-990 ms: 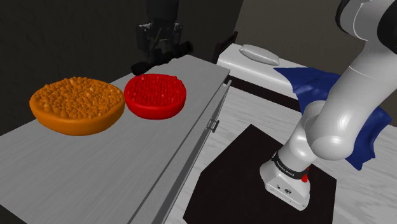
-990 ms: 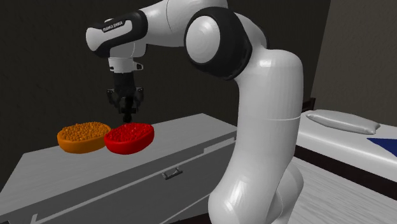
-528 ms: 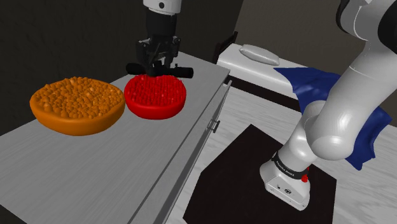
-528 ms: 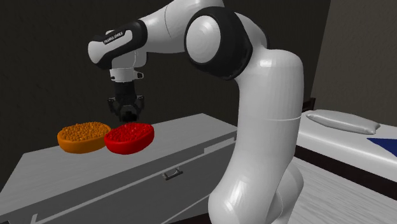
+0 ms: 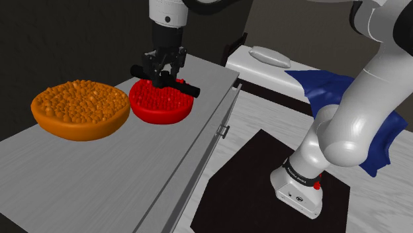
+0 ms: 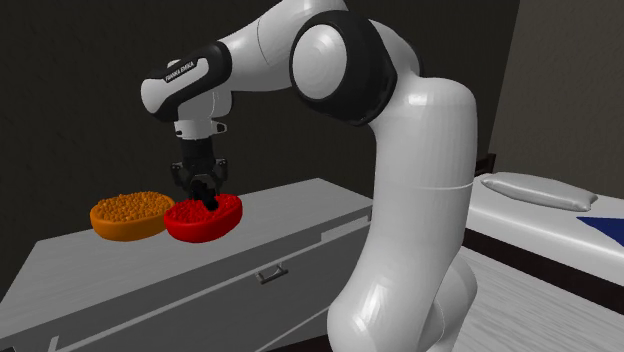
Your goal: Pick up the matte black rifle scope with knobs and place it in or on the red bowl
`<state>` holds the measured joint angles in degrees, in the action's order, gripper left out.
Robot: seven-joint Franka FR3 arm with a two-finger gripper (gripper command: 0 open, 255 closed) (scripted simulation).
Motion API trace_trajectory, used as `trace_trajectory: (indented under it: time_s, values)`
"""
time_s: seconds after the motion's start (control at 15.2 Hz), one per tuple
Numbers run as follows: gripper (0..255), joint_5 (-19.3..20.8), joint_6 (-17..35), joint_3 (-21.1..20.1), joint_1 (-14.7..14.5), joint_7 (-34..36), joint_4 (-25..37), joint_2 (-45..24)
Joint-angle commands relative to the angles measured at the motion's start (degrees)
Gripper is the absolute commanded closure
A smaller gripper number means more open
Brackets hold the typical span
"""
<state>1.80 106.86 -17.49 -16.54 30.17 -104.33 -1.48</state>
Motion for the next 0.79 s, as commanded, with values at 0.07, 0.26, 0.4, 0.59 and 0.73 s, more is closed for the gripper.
trace_trajectory:
  time_s: [0.07, 0.26, 0.4, 0.59, 0.73]
  values:
    - [255, 0.00, 0.03, 0.00, 0.00, 0.01, -0.04, 0.01]
    - [0, 0.00, 0.03, 0.00, 0.00, 0.01, -0.03, 0.01]
    - [0, 0.00, 0.03, 0.00, 0.00, 0.01, -0.03, 0.01]
    - [0, -0.07, -1.86, -0.01, -0.01, -0.04, 1.70, 0.18]
    - [0, -0.12, -5.69, -0.06, -0.05, -0.08, 5.45, 0.26]
